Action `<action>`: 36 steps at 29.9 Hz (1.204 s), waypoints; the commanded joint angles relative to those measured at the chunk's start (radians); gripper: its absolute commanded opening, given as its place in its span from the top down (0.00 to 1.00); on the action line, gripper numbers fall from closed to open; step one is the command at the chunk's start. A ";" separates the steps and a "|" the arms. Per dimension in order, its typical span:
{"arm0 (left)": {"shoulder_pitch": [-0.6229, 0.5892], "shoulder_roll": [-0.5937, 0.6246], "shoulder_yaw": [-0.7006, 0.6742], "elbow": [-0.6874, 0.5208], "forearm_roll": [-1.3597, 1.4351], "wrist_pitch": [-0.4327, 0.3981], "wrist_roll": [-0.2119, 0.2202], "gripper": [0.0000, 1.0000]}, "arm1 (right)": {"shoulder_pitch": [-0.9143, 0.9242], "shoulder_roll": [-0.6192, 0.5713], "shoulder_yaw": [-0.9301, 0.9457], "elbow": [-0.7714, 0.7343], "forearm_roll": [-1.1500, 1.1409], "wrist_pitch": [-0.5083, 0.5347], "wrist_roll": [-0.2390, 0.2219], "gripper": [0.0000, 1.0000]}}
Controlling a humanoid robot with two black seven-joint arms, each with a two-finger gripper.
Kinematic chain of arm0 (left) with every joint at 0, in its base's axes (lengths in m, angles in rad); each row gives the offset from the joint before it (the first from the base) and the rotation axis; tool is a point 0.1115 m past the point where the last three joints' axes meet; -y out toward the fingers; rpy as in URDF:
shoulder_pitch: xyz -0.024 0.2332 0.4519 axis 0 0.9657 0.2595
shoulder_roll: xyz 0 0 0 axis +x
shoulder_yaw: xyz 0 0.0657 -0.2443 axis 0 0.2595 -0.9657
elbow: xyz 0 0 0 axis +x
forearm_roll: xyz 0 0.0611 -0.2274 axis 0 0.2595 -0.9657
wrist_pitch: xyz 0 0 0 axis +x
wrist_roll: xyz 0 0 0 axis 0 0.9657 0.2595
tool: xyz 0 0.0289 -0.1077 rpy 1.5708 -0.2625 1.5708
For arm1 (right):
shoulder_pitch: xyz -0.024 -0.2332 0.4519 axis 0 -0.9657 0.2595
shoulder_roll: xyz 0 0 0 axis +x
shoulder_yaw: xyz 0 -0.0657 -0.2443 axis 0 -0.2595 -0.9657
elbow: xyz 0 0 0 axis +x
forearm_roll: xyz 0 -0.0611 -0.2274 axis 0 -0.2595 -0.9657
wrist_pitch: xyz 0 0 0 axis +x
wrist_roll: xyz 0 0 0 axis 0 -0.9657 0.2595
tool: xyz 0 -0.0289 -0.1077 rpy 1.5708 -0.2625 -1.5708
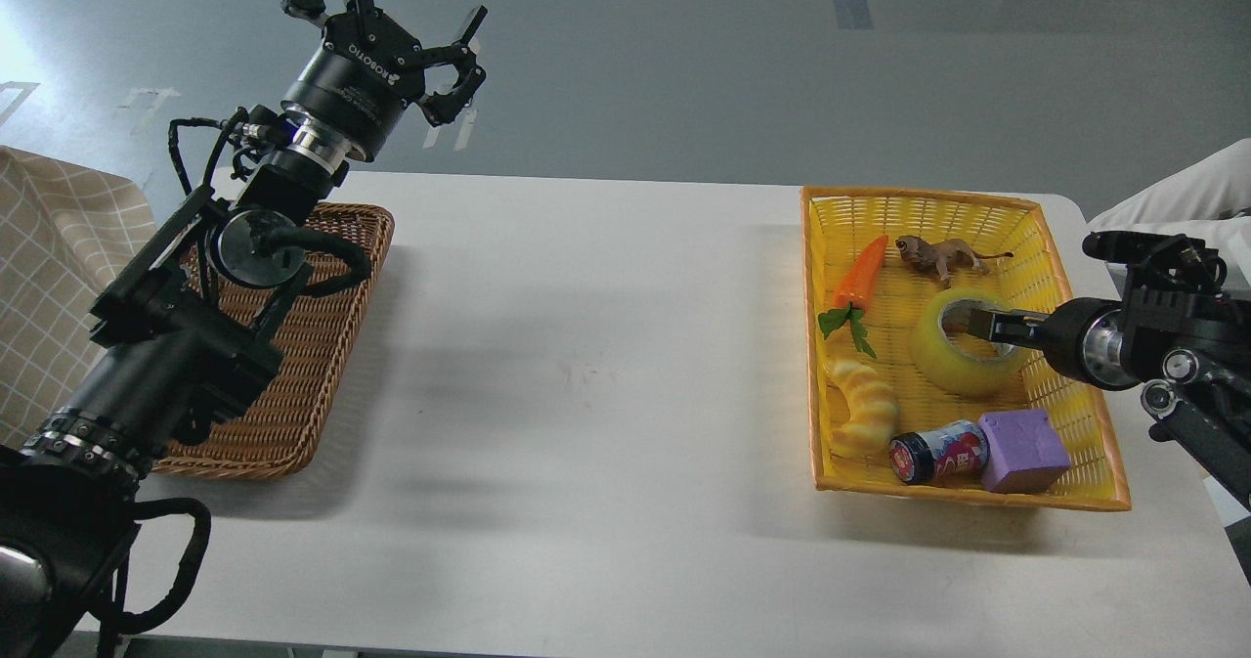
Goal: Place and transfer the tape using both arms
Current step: 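Lower the right gripper into the yellow tape roll's hole and grasp it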
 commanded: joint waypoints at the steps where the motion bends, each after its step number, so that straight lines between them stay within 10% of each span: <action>1: 0.002 0.003 0.000 0.000 0.000 0.000 0.000 0.02 | 0.003 0.003 -0.008 -0.004 0.000 0.000 0.000 0.29; 19: 0.000 0.003 0.000 0.000 -0.001 0.000 0.000 0.02 | 0.013 0.011 -0.040 -0.035 0.003 0.000 -0.001 0.49; 27: -0.003 0.006 0.000 0.001 -0.002 0.000 0.000 0.02 | 0.027 0.008 -0.040 -0.038 0.009 0.000 -0.003 1.00; 36: -0.008 0.006 0.000 0.001 -0.002 0.000 0.000 0.02 | 0.056 -0.002 -0.035 -0.001 0.018 0.000 -0.001 1.00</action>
